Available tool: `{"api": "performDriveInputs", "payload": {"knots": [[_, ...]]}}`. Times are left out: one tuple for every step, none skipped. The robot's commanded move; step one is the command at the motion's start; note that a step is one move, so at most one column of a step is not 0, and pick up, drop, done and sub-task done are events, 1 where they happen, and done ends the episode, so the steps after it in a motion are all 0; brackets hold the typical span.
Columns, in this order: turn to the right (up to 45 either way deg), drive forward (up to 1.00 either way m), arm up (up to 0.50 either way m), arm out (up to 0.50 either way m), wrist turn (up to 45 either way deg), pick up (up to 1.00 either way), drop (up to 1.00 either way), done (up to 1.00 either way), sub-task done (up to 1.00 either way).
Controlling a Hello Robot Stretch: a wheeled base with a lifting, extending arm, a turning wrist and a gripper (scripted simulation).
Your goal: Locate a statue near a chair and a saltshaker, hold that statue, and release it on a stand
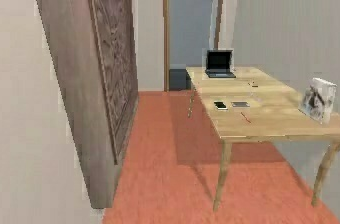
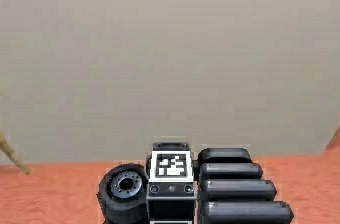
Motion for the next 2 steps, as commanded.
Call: {"api": "performDriveInputs", "payload": {"knots": [[0.0,1.0,0.0,0.0,0.0,0.0,0.0,0.0,0.0],[0.0,1.0,0.0,0.0,0.0,0.0,0.0,0.0,0.0]]}}
